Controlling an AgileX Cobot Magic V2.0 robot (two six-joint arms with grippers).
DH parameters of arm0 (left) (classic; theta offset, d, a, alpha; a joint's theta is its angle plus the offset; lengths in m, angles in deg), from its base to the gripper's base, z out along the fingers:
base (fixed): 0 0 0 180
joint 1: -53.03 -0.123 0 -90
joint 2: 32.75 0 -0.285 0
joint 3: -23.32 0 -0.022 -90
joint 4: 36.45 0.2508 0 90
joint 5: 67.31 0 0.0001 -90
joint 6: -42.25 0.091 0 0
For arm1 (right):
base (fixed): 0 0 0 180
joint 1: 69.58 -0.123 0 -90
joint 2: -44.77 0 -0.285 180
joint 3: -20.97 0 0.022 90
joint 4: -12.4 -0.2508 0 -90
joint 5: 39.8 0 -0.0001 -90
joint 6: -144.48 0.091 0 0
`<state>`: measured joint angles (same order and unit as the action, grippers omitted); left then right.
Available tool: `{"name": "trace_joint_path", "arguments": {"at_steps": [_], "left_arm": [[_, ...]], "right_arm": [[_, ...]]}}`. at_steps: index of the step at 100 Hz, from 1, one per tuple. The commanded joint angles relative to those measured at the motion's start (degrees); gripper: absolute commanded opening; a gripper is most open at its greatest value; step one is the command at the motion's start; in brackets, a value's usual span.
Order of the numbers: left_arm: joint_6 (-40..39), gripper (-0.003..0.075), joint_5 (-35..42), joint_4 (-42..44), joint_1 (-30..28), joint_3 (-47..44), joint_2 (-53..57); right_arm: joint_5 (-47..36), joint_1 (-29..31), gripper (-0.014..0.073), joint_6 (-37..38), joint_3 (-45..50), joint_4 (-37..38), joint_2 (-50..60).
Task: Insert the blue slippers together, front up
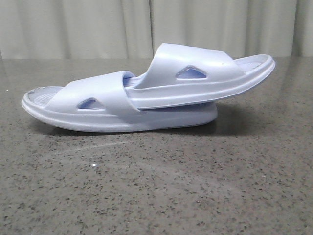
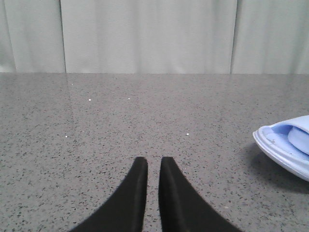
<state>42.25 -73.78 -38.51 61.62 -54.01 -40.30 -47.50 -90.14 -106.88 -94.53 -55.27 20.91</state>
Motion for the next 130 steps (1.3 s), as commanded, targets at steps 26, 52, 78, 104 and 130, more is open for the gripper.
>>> {"name": "trace_joint_path", "arguments": {"at_steps": [26, 52, 78, 104, 130], "left_arm": [[-0.35, 0.0016, 4.17, -0.21, 0.34, -0.51, 1.65], [-0.35, 0.0016, 4.17, -0.21, 0.34, -0.51, 1.65], [-0.35, 0.0016, 4.17, -0.21, 0.34, -0.51, 1.65], [-0.35, 0.0016, 4.17, -0.21, 0.34, -0.51, 1.65], [-0.35, 0.0016, 4.17, -0.21, 0.34, -0.51, 1.65]], "right_arm": [[-2.08, 1.77, -0.0107, 20.76, 0.8, 21.07, -0.31], [-0.02, 9.56, -0.0107, 54.29, 5.26, 52.04, 3.67], [6.51, 18.03, -0.0107, 68.15, 8.53, 62.99, 11.68], [6.18, 18.42, -0.0107, 68.9, 13.46, 63.61, 17.79], [7.7, 18.42, -0.0107, 71.7, 14.52, 65.62, 17.79]]}}
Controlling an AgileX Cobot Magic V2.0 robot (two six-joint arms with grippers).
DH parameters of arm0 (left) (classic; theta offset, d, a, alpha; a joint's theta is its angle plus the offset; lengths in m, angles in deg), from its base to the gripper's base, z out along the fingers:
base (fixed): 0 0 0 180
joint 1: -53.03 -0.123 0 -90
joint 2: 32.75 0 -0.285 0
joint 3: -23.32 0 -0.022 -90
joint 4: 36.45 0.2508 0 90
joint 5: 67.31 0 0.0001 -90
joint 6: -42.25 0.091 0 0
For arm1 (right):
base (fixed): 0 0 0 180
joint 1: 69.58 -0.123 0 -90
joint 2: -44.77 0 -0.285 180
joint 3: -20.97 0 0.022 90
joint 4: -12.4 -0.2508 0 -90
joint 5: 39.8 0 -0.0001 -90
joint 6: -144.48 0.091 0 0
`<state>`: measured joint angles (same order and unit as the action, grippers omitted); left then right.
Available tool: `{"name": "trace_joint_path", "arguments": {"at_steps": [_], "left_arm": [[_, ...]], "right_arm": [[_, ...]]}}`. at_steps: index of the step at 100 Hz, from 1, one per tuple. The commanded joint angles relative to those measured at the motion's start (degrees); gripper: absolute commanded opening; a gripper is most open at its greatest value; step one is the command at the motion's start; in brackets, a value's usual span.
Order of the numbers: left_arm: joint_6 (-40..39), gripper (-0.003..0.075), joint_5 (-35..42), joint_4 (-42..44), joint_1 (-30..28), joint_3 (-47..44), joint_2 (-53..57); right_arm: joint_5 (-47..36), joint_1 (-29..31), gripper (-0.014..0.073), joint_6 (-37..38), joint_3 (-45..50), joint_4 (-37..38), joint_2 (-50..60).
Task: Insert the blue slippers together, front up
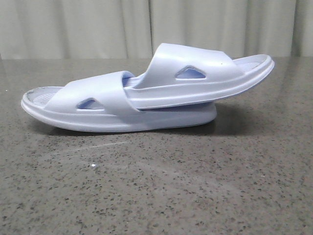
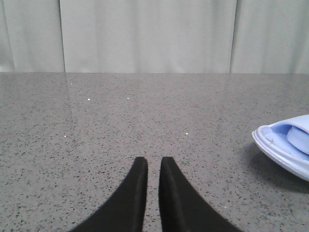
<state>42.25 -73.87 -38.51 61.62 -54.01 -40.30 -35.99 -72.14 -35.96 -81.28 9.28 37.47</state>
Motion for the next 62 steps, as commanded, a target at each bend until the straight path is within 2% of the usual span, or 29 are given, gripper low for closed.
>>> {"name": "trace_joint_path", "arguments": {"at_steps": [1, 62], "left_arm": [[-0.35, 0.0016, 4.25, -0.21, 0.34, -0.51, 1.65], [-0.35, 0.0016, 4.25, -0.21, 0.34, -0.51, 1.65]], "right_arm": [[-3.81, 0.41, -0.0107, 0.78, 1.27, 1.07, 1.22], [-3.23, 0.41, -0.0107, 0.78, 1.27, 1.07, 1.22]]}}
